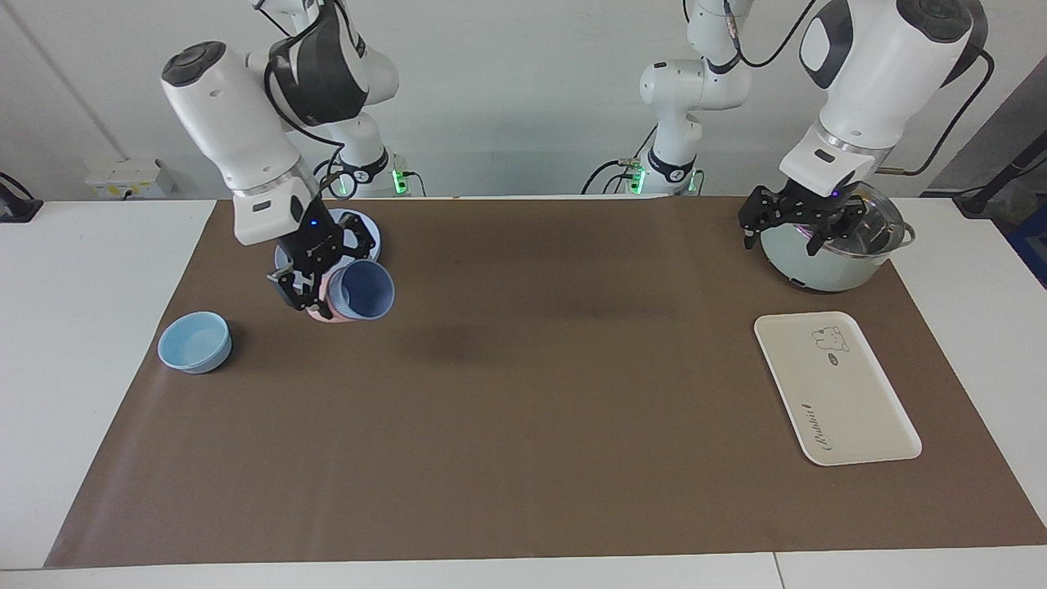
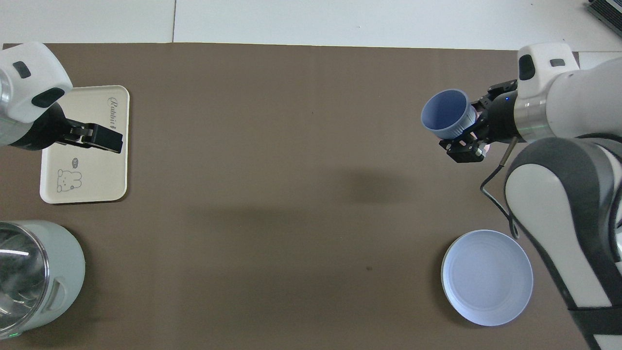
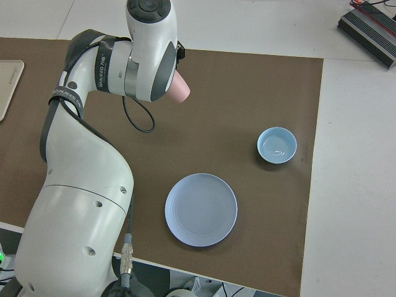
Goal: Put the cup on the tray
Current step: 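Lift the cups with the right gripper while the left gripper reaches over, then bring the open left gripper to the blue cup's base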
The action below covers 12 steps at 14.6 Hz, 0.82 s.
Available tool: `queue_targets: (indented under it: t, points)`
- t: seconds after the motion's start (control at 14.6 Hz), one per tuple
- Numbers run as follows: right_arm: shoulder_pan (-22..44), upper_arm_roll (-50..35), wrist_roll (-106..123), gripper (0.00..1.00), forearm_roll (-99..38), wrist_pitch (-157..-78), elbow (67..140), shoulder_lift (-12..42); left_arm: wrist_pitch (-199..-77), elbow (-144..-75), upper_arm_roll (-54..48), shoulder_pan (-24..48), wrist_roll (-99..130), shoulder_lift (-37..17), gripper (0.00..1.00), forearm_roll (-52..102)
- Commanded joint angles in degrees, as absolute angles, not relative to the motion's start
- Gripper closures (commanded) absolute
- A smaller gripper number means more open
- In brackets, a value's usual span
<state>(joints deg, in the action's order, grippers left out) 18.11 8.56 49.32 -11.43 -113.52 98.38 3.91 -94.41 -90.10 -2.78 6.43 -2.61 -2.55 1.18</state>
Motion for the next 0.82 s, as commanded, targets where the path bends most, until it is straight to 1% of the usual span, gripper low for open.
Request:
queue_targets:
  t: [0.0,0.14,0.27,0.41,0.55,0.75]
  points:
    - [22.57,8.61,43.71,1.00,-8.44,-109.69,94.75,5.54,-97.45,-92.72,-2.29,7.47,4.28,-0.70,0.00,8.83]
    - [27.05,8.61,36.69,1.00,-4.86,-109.43,92.92,7.20,-101.15,-94.12,-2.20,7.38,8.42,-0.62,0.00,16.49]
    - [30.66,8.61,32.45,1.00,-2.03,-107.59,88.18,11.49,-106.75,-97.28,-2.29,7.65,12.37,-0.53,0.00,23.69]
    - [32.16,8.61,30.07,1.00,-0.80,-106.88,84.74,14.58,-112.91,-99.57,-2.29,9.22,15.63,-1.05,0.00,31.34]
    - [33.22,8.61,28.22,1.00,0.52,-106.79,84.55,15.12,-118.27,-101.42,-2.29,11.41,18.53,-1.93,0.02,37.33]
    - [33.83,8.53,27.25,1.00,1.14,-106.70,84.55,15.20,-128.99,-104.67,-2.29,17.21,22.41,-4.21,0.05,40.33]
